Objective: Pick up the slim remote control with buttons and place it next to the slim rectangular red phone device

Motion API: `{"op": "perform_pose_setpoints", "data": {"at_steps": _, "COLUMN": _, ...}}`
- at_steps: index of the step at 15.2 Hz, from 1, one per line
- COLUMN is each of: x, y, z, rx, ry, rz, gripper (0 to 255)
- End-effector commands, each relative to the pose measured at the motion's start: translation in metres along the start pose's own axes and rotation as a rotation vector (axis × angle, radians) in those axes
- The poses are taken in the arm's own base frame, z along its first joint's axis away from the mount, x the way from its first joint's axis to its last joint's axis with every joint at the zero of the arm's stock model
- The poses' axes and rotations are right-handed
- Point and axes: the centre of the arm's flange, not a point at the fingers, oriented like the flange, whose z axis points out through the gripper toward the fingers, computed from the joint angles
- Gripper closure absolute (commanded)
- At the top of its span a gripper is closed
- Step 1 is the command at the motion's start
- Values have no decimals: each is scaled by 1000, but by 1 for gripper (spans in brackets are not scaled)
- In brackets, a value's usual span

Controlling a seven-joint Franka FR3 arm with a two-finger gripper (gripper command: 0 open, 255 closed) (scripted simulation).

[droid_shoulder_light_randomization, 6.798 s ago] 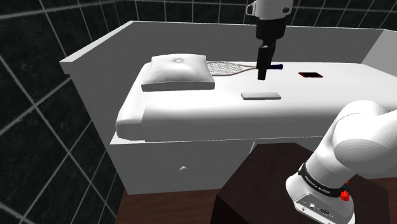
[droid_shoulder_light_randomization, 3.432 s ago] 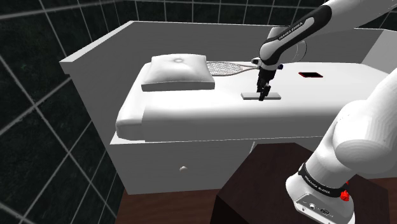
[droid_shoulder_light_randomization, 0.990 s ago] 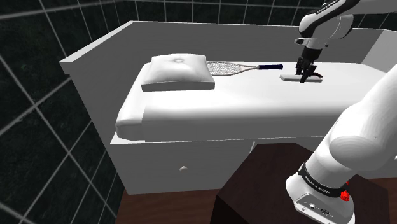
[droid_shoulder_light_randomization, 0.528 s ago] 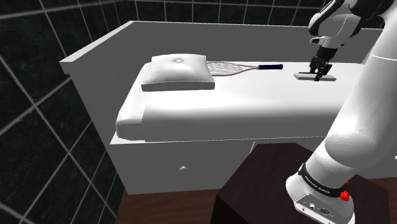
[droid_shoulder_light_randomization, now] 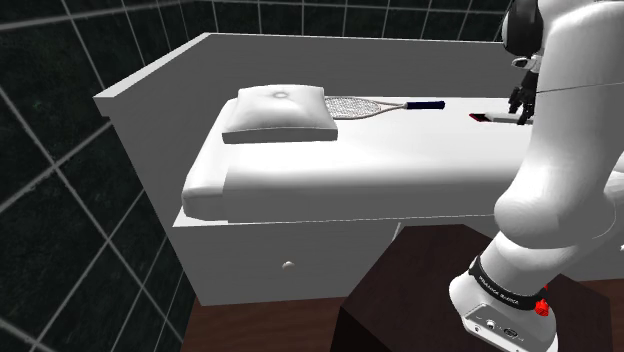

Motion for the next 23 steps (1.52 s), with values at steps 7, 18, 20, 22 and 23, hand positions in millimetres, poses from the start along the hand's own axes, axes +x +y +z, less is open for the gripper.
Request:
{"op": "perform_pose_setpoints", "data": {"at_steps": 7, "x": -67, "y": 25, "z": 11, "rx": 0, "ry": 2, "rz": -2, "gripper": 255}}
{"op": "perform_pose_setpoints", "data": {"at_steps": 18, "x": -67, "y": 26, "z": 69, "rx": 0, "ry": 2, "rz": -2, "gripper": 255}}
{"op": "perform_pose_setpoints", "data": {"at_steps": 20, "x": -67, "y": 27, "z": 78, "rx": 0, "ry": 2, "rz": -2, "gripper": 255}}
{"op": "perform_pose_setpoints", "data": {"at_steps": 22, "x": -67, "y": 27, "z": 78, "rx": 0, "ry": 2, "rz": -2, "gripper": 255}}
{"op": "perform_pose_setpoints", "data": {"at_steps": 23, "x": -67, "y": 27, "z": 78, "rx": 0, "ry": 2, "rz": -2, "gripper": 255}}
